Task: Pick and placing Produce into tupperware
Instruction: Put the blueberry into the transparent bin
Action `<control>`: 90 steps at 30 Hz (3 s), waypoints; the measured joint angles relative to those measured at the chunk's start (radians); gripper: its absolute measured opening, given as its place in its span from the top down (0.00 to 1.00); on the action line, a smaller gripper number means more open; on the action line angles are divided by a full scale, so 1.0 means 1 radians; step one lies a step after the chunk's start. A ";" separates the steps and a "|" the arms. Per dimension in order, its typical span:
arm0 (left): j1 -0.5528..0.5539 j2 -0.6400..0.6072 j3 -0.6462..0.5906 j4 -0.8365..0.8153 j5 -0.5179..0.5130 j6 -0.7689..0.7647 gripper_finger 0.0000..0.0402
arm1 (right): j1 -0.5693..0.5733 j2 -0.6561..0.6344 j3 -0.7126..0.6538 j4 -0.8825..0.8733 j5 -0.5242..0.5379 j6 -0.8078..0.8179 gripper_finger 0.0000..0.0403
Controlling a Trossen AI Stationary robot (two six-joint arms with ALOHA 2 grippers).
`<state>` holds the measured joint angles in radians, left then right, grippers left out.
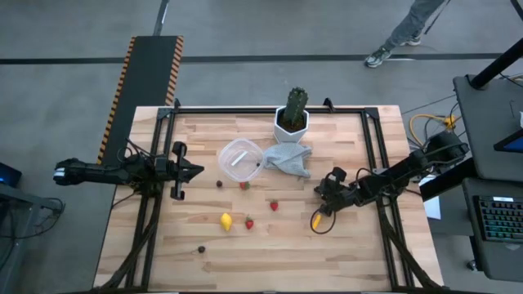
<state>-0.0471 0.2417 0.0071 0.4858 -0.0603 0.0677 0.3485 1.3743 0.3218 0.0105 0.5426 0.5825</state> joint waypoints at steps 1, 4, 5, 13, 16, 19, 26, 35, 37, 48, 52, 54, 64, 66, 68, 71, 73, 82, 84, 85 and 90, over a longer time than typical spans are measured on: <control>0.000 0.000 0.000 0.000 0.000 0.000 1.00 | 0.000 0.000 0.000 0.000 0.000 -0.001 0.91; 0.000 0.000 0.000 0.000 0.000 0.000 1.00 | 0.000 0.000 0.000 0.000 0.000 0.000 0.88; 0.000 0.000 0.000 0.000 0.000 0.000 1.00 | 0.000 0.000 0.000 0.000 0.000 0.000 0.86; 0.000 0.000 0.000 0.000 0.000 0.000 1.00 | -0.002 0.000 -0.001 -0.002 0.000 -0.007 0.74; 0.000 0.000 0.000 0.000 0.000 0.000 1.00 | -0.002 0.000 -0.001 -0.002 0.004 -0.012 0.68; 0.000 0.000 0.000 0.000 0.000 0.000 1.00 | -0.007 0.000 -0.001 -0.003 0.008 -0.015 0.64; 0.000 0.000 0.000 0.000 0.000 0.000 1.00 | -0.018 -0.001 -0.001 0.001 0.003 -0.026 0.61; 0.000 0.000 0.000 0.000 0.000 0.000 1.00 | -0.055 -0.001 0.000 0.010 -0.008 -0.071 0.64; 0.000 0.000 0.000 0.000 0.000 0.000 1.00 | -0.066 0.000 0.000 0.012 -0.011 -0.079 0.65; 0.000 0.000 0.000 0.000 0.000 0.000 1.00 | -0.077 -0.001 -0.002 0.010 -0.044 -0.086 0.68; 0.000 0.000 0.000 -0.001 0.000 0.000 1.00 | -0.077 -0.001 -0.012 0.011 -0.049 -0.080 0.70; 0.000 0.000 0.000 -0.001 0.000 0.000 1.00 | -0.077 -0.001 -0.012 0.011 -0.051 -0.078 0.71; 0.000 0.000 0.000 -0.001 0.000 0.000 1.00 | -0.077 -0.001 -0.013 0.011 -0.057 -0.078 0.85; 0.000 0.000 0.000 -0.001 0.000 0.000 1.00 | -0.077 -0.001 -0.014 0.012 -0.056 -0.078 0.88; 0.000 0.000 0.000 -0.001 0.000 0.000 1.00 | -0.077 -0.001 -0.014 0.015 -0.054 -0.078 0.90; 0.000 0.000 0.000 -0.001 0.000 0.000 1.00 | -0.077 -0.001 -0.015 0.018 -0.052 -0.078 0.90; 0.000 0.000 0.000 -0.001 0.000 0.000 1.00 | -0.077 -0.001 -0.016 0.019 -0.052 -0.078 0.90; 0.000 0.000 0.000 -0.001 0.000 0.000 1.00 | -0.077 -0.017 -0.013 0.033 -0.052 -0.078 0.91; 0.000 0.000 0.000 0.000 0.000 0.000 1.00 | -0.078 -0.025 -0.007 0.026 -0.052 -0.082 0.91; 0.000 0.000 0.000 0.000 0.000 0.000 1.00 | -0.079 -0.031 -0.002 0.024 -0.051 -0.086 0.91; 0.000 0.000 0.000 0.001 0.000 0.000 1.00 | -0.078 -0.050 0.029 0.037 -0.046 -0.095 0.92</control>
<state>-0.0471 0.2417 0.0071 0.4870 -0.0598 0.0673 0.2707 1.3247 0.3504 0.0477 0.4969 0.4876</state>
